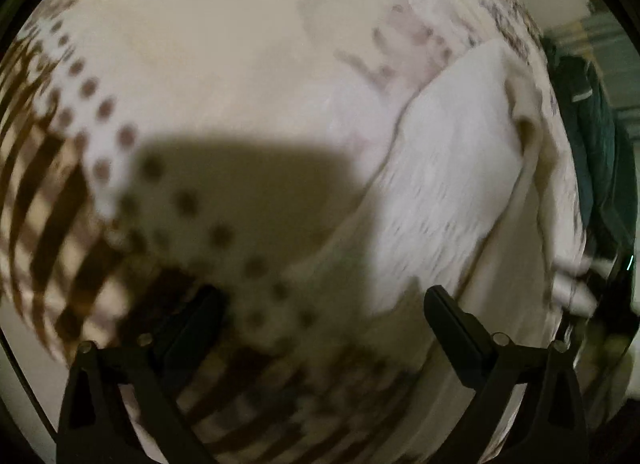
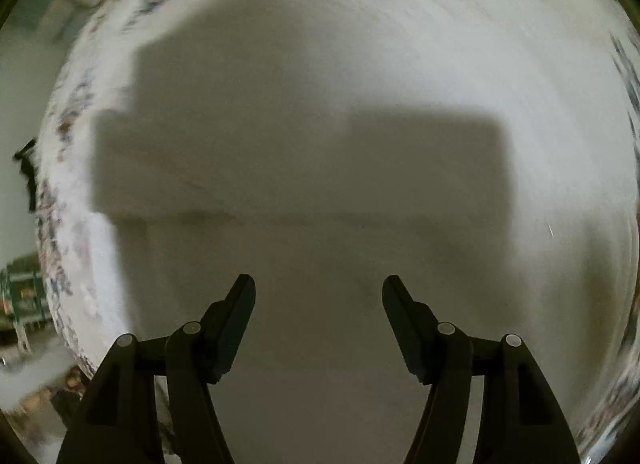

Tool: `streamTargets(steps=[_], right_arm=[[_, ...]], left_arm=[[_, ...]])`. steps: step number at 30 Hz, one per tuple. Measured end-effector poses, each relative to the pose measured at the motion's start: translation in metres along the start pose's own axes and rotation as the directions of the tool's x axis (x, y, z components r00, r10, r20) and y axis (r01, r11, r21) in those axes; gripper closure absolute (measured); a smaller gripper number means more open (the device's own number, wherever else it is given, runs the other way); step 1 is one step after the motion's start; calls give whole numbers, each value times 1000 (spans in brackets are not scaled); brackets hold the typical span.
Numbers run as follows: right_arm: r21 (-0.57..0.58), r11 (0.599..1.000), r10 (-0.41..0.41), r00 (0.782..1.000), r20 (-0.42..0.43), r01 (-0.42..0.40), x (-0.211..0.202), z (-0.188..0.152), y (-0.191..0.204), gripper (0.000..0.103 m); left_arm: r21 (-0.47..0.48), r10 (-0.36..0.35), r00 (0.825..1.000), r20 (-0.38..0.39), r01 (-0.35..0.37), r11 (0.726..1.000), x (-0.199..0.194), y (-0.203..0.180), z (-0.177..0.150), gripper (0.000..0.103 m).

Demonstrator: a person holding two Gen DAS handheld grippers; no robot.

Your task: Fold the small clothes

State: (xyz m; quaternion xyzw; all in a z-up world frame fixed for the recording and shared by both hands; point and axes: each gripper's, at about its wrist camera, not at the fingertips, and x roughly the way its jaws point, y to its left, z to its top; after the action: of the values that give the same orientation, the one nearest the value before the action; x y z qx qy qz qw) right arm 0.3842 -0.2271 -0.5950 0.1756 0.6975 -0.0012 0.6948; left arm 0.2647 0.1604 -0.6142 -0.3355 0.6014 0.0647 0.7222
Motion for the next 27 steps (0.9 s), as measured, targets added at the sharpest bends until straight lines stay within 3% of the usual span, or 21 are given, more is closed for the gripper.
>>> streamTargets(steps=[1,2,3,7,10,12,13,15,18,20,21,23,24,25,27], right_arm=[[12,1000,-8,1000,-7,8,4,-2,-6,35],[18,1000,-15,1000,-10,15,4,-7,-12,35],[20,999,-26,1000,-12,26,4,-14,-16,35],[3,999,-40,999,-2,40,0,-29,-18,35],[-8,999,-41,999,17,41,-3,-35,-15,35],[-9,999,-33,999,14,33,-2,-36,-12,35],[-9,999,-32,999,11,32,-1,-36,-10,35],[1,1000,-31,999,12,31,3,-36,-6,35],[16,999,-31,999,15,30,6,-35,0,35],[19,1000,-21,1000,23,20,9,-35,8,32],[16,1000,-22,999,27,21,8,-35,10,30],[7,1000,-20,999,36,19,6,-34,13,30],[2,1000,-23,999,37,23,8,-34,19,29],[-3,1000,-29,999,38,30,14,-27,31,29],[6,999,-37,998,43,37,17,-27,37,29]], left_arm=[[-1,22,1000,18,-22,1000,0,-5,5,58],[6,60,998,26,-60,998,-1,-9,12,81],[-1,72,997,30,-72,997,-1,-8,16,98],[-57,57,990,130,-50,997,-42,4,44,98],[-80,81,970,231,-64,995,-85,26,77,98],[-91,132,948,290,-110,990,-104,44,102,98],[-110,181,928,326,-153,982,-114,55,120,98],[-157,214,910,356,-168,973,-125,77,141,98],[-234,236,904,357,-158,959,-127,102,154,96],[-292,206,913,353,-102,951,-127,115,154,96],[-322,193,921,338,-79,944,-127,122,147,92],[-371,135,940,313,-10,928,-119,126,141,70],[-396,106,946,306,25,918,-117,125,134,47],[-438,43,948,314,105,893,-110,130,119,38],[-479,-47,949,311,200,855,-96,124,102,37]])
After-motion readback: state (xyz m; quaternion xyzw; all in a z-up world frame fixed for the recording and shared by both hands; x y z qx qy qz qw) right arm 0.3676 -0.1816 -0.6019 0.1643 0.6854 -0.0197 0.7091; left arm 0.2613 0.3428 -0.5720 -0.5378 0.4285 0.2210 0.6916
